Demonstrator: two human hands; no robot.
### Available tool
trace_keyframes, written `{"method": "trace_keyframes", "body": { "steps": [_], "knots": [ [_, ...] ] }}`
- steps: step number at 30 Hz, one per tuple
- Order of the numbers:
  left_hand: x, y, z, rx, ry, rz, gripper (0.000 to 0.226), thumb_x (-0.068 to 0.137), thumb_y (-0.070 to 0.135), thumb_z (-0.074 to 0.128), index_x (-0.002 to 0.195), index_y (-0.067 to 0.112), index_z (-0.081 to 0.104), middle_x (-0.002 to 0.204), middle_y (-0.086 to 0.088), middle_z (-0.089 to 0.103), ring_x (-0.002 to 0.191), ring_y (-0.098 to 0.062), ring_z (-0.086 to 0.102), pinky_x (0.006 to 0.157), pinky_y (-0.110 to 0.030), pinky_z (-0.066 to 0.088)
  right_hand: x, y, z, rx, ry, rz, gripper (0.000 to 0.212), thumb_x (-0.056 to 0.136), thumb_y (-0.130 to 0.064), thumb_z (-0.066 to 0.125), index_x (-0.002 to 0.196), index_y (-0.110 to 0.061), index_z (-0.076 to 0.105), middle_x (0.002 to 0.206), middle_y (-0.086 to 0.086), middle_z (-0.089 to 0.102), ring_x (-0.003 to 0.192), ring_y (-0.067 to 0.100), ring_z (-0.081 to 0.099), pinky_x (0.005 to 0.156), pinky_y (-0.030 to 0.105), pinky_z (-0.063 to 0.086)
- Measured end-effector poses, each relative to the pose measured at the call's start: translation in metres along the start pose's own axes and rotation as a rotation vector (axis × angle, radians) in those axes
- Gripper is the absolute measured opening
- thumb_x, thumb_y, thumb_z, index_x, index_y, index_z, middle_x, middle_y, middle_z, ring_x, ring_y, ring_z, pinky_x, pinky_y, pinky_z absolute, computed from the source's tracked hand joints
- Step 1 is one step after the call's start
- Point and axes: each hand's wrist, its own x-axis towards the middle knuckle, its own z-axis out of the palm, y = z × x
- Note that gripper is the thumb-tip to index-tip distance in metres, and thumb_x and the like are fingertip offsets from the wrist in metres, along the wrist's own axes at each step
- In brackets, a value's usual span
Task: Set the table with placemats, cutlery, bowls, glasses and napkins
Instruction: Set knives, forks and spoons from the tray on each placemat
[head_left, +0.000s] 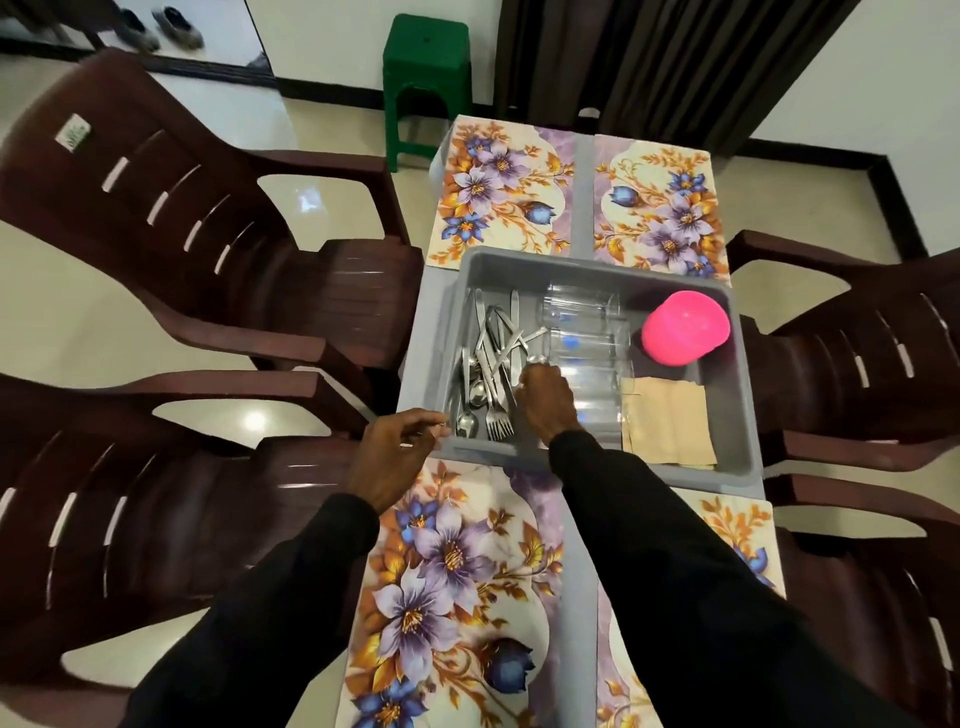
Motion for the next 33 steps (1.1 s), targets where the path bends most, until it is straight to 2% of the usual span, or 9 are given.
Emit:
{"method": "trace_keyframes", "body": {
  "steps": [2,5,9,11,13,19,24,28,33],
  "knots": [
    [0.004,0.000,0.000,-0.032,0.007,-0.014,0.019,0.099,0.012,0.065,0.113,0.021,0.073,0.104,0.007,0.077,0.092,-0.009,0.074,0.085,-0.024,0.059,0.005,-0.003,0.007,-0.066,-0.022,-0.087,0.019,0.089,0.001,0.065,0.107,-0.002,0.067,0.111,0.018,0.063,0.104,0.034,0.060,0.083,0.044,0.055],
    [0.010,-0.002,0.001,-0.036,0.007,-0.013,0.019,0.099,0.008,0.064,0.112,0.018,0.073,0.105,0.005,0.077,0.093,-0.010,0.074,0.083,-0.021,0.058,0.010,0.001,0.019,-0.214,-0.033,-0.236,0.014,0.085,-0.003,0.075,0.099,-0.003,0.071,0.112,0.016,0.061,0.105,0.032,0.059,0.082,0.044,0.057],
    [0.016,-0.007,0.003,-0.040,0.009,-0.033,0.020,0.100,0.003,0.061,0.113,0.011,0.074,0.105,0.003,0.077,0.093,-0.010,0.074,0.080,-0.018,0.057,0.014,0.007,0.020,-0.333,0.021,-0.122,0.012,0.076,-0.002,0.078,0.085,0.001,0.071,0.098,0.020,0.063,0.095,0.038,0.061,0.062,0.043,0.058],
    [0.017,-0.009,0.004,-0.028,-0.001,-0.032,0.020,0.100,0.005,0.061,0.115,0.010,0.073,0.105,0.003,0.077,0.092,-0.010,0.074,0.081,-0.018,0.057,0.017,0.006,0.021,-0.343,0.017,-0.076,0.012,0.073,-0.001,0.076,0.084,0.002,0.071,0.101,0.023,0.062,0.099,0.039,0.060,0.063,0.043,0.057],
    [0.019,-0.011,0.006,-0.019,-0.011,-0.027,0.020,0.101,0.007,0.061,0.117,0.009,0.073,0.106,0.003,0.077,0.092,-0.010,0.074,0.083,-0.021,0.058,0.020,0.003,0.025,-0.345,-0.006,-0.023,0.016,0.080,-0.006,0.072,0.093,0.001,0.070,0.111,0.025,0.059,0.109,0.043,0.057,0.069,0.046,0.060],
    [0.017,-0.014,0.012,-0.022,-0.013,-0.054,0.020,0.100,0.010,0.062,0.117,0.010,0.073,0.106,0.002,0.077,0.092,-0.008,0.074,0.084,-0.019,0.058,0.024,-0.017,0.036,-0.224,-0.013,0.181,0.058,0.090,-0.027,0.072,0.131,0.008,0.050,0.131,0.029,0.051,0.133,0.051,0.042,0.081,0.052,0.057],
    [0.017,-0.015,0.015,-0.028,-0.019,-0.071,0.019,0.101,0.009,0.061,0.116,0.010,0.073,0.105,0.001,0.077,0.093,-0.010,0.074,0.085,-0.020,0.058,0.013,-0.028,0.039,0.092,0.023,0.358,0.019,0.091,-0.016,0.072,0.105,-0.005,0.066,0.114,0.016,0.066,0.113,0.036,0.060,0.085,0.042,0.051],
    [0.019,-0.014,0.016,-0.024,-0.013,-0.069,0.018,0.101,0.011,0.061,0.114,0.012,0.074,0.104,0.001,0.077,0.091,-0.010,0.073,0.085,-0.024,0.059,0.014,-0.033,0.033,0.211,-0.058,0.441,0.018,0.090,-0.015,0.071,0.105,-0.007,0.064,0.109,0.012,0.064,0.109,0.032,0.061,0.085,0.040,0.050],
    [0.022,-0.005,0.015,-0.033,0.005,-0.061,0.020,0.100,0.007,0.061,0.107,0.022,0.071,0.102,0.003,0.076,0.090,-0.010,0.073,0.083,-0.022,0.059,0.007,-0.025,0.032,0.138,-0.057,0.295,0.012,0.096,-0.019,0.065,0.090,-0.009,0.061,0.088,0.005,0.065,0.084,0.025,0.067,0.076,0.042,0.057]
  ]
}}
